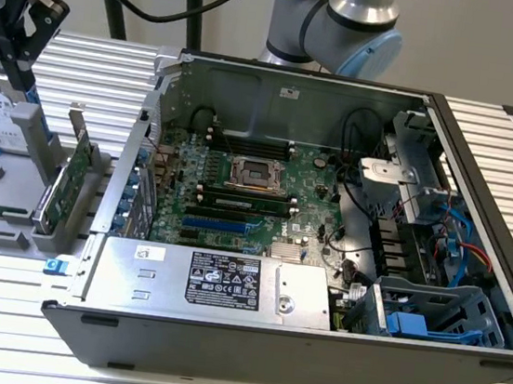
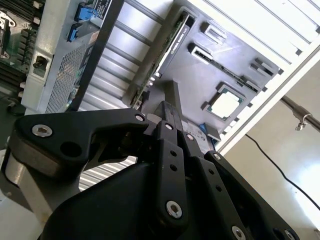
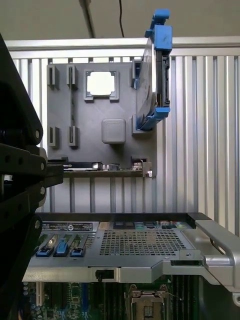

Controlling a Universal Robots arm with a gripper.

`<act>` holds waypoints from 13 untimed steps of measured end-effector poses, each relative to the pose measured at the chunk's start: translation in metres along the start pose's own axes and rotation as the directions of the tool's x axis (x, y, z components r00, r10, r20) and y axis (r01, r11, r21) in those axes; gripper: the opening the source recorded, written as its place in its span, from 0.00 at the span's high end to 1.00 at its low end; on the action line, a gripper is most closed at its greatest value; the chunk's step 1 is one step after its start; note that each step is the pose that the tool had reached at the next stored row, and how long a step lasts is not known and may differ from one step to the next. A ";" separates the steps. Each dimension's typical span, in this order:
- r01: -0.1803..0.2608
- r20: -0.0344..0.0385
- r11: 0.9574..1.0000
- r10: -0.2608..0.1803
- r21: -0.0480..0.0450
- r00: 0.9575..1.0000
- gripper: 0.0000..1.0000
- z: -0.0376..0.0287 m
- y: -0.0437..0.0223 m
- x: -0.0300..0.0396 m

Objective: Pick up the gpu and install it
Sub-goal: 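Pick up the gpu and move the gpu toward the slot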

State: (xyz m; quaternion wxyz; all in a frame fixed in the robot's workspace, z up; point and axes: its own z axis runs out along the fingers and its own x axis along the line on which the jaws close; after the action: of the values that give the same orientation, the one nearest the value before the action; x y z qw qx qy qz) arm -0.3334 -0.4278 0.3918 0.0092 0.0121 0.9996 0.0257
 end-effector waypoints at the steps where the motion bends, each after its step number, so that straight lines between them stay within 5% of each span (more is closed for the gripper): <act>1: 0.000 0.000 1.000 0.000 0.000 1.000 1.00 0.0000 0.0000 0.0000; 2: 0.000 0.000 1.000 0.000 0.000 1.000 0.00 0.0000 0.0000 0.0000; 13: 0.000 0.000 1.000 0.000 -0.001 1.000 0.00 0.0005 0.0000 0.0000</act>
State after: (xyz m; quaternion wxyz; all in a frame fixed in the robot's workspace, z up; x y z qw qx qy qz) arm -0.3334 -0.4278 0.3913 0.0091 0.0121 0.9995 0.0261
